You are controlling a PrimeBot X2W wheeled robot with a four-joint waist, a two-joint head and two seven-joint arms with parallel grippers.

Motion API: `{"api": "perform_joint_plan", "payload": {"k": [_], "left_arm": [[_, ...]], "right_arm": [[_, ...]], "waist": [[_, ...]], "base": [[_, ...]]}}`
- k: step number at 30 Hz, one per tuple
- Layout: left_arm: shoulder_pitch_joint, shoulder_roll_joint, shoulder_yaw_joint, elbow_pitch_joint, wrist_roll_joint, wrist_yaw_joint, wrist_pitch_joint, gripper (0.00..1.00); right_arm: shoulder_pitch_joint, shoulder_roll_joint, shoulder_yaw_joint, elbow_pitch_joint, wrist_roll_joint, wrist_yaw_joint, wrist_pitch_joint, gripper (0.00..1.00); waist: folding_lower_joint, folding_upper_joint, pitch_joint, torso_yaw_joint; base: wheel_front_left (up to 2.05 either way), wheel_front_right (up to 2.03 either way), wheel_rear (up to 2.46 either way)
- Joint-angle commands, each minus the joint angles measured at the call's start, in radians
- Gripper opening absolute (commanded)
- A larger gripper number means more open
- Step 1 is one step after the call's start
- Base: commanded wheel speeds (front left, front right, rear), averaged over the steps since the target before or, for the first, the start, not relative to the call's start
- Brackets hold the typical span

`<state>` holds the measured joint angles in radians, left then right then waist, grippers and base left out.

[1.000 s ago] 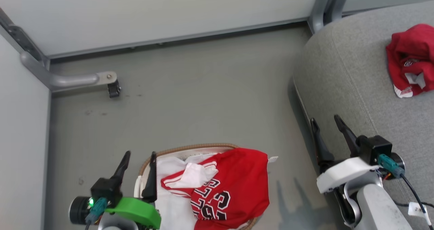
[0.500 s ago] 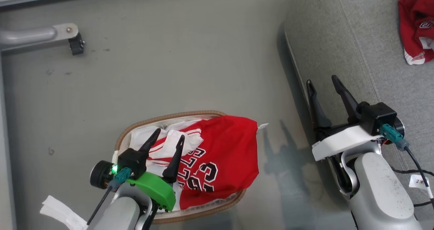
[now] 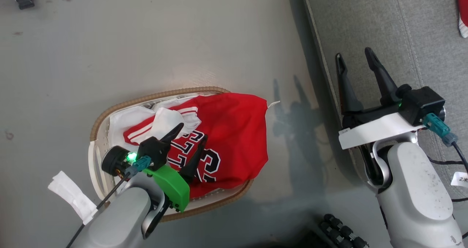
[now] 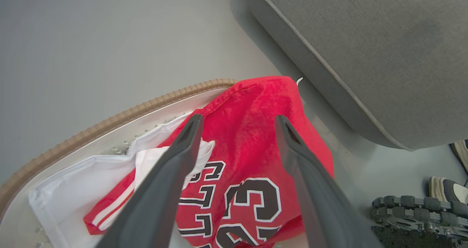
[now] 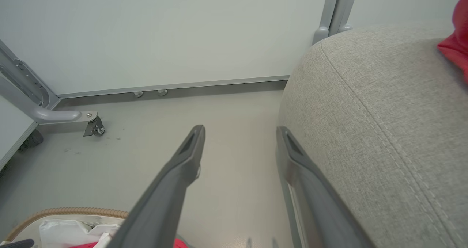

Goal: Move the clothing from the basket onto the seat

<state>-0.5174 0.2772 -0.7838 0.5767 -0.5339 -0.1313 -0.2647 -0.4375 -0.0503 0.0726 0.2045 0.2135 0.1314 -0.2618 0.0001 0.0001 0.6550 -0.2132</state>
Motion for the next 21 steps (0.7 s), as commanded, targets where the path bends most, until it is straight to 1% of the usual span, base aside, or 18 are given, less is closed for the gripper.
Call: {"api": "perform_joint_plan", "payload": {"k": [1, 6, 12, 13, 14, 16, 18, 21], "left_arm": [[-0.032, 0.02, -0.025, 0.008, -0.011, 0.001, 0.001, 1.0], [-0.104, 0.06, -0.133, 0.042, -0.066, 0.001, 0.001, 1.0], [-0.171, 0.086, -0.266, 0.097, -0.138, 0.001, 0.001, 1.0], [-0.182, 0.09, -0.294, 0.105, -0.148, 0.001, 0.001, 1.0], [-0.2, 0.093, -0.345, 0.124, -0.181, 0.001, 0.001, 1.0], [-0.22, 0.097, -0.395, 0.136, -0.207, 0.001, 0.001, 1.0], [-0.239, 0.099, -0.432, 0.151, -0.234, 0.001, 0.001, 1.0], [-0.265, 0.103, -0.464, 0.164, -0.253, 0.001, 0.001, 1.0]], "right_arm": [[-0.019, -0.002, -0.003, -0.012, 0.009, -0.001, -0.005, 1.0], [-0.043, -0.002, 0.002, -0.043, 0.025, -0.001, -0.005, 1.0], [-0.062, -0.002, 0.003, -0.075, 0.041, -0.001, -0.005, 1.0], [-0.066, -0.003, 0.003, -0.08, 0.036, -0.001, -0.005, 1.0], [-0.069, -0.002, 0.007, -0.088, 0.03, -0.001, -0.005, 1.0], [-0.071, -0.002, 0.007, -0.095, 0.025, -0.001, -0.005, 1.0], [-0.073, -0.002, 0.009, -0.099, 0.023, -0.001, -0.005, 1.0], [-0.082, -0.002, 0.009, -0.107, 0.024, -0.001, -0.005, 1.0]], "waist": [[-0.0001, -0.0001, 0.08, -0.032], [-0.0001, -0.0001, 0.135, -0.04], [-0.0001, -0.0001, 0.185, -0.051], [-0.0001, -0.0001, 0.192, -0.052], [-0.0001, -0.0001, 0.207, -0.054], [-0.0001, -0.0001, 0.221, -0.057], [-0.0001, -0.0001, 0.235, -0.059], [-0.0001, -0.0001, 0.253, -0.064]], "base": [[0.0, 0.0, 0.0], [0.0, 0.0, 0.0], [0.0, 0.0, 0.0], [0.0, 0.0, 0.0], [0.0, 0.0, 0.0], [0.0, 0.0, 0.0], [0.0, 0.0, 0.0], [0.0, 0.0, 0.0]]}}
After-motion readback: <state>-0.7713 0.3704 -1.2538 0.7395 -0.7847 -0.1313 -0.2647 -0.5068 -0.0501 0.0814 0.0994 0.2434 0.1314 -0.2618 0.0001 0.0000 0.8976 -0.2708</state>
